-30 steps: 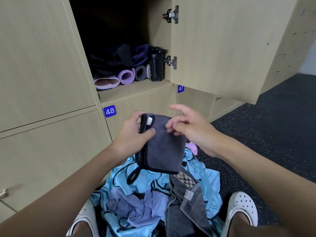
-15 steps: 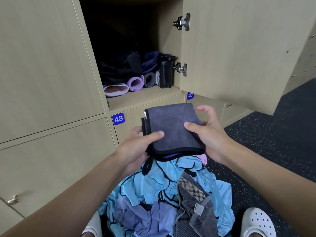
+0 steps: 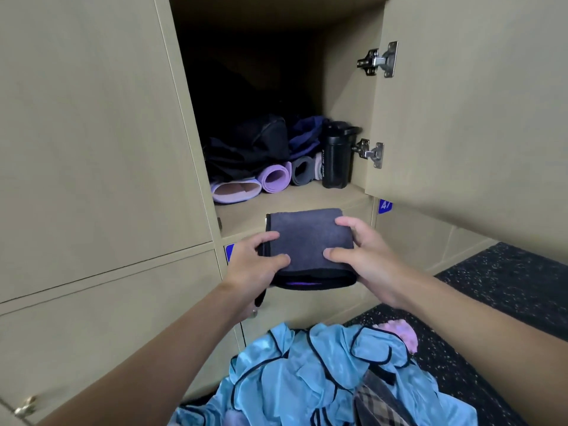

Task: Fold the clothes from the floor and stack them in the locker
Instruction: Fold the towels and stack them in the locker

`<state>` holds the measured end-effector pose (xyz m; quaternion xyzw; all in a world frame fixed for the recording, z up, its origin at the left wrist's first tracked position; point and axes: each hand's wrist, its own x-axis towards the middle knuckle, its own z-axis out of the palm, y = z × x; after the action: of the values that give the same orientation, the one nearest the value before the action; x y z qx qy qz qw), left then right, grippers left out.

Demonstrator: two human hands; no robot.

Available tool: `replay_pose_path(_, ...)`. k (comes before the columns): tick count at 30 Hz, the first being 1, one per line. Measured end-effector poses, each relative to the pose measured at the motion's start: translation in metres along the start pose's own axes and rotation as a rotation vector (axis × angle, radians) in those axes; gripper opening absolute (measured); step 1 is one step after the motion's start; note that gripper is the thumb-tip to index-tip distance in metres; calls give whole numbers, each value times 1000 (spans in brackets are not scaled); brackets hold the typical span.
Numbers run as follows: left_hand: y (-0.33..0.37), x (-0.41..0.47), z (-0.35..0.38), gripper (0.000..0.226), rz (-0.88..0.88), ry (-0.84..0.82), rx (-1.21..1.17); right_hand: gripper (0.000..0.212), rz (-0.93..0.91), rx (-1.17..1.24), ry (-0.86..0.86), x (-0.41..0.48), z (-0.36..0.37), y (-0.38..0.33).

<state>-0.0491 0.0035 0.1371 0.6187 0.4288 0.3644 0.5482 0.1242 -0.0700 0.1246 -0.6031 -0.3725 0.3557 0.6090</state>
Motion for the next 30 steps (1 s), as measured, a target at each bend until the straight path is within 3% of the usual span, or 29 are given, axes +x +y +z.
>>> replay_pose_path(3, 4, 26, -8, 60, 75, 47, 87, 65, -28, 7, -29, 39, 17, -1)
replay_pose_path(11, 10, 101, -32, 69, 341, 200, 508, 67, -141, -100, -71, 146, 64, -7)
replay_pose_path(13, 10, 115, -29, 75, 425, 221, 713, 73, -147, -219, -149, 176, 75, -3)
replay_pose_path(16, 8, 136, -25, 74, 516, 196, 962, 73, -194, -589, -317, 207, 79, 8)
replay_pose_path(19, 0, 152, -26, 64, 460, 106, 1147, 61, -315, -681, -324, 222, 73, 15)
replay_pose_path(24, -3, 166, -17, 48, 158, 56, 1442, 53, -418, -915, -499, 237, 74, 20)
replay_pose_path(30, -12, 167, -16, 64, 97, 22, 1719, 55, -465, -967, -527, 242, 67, 20)
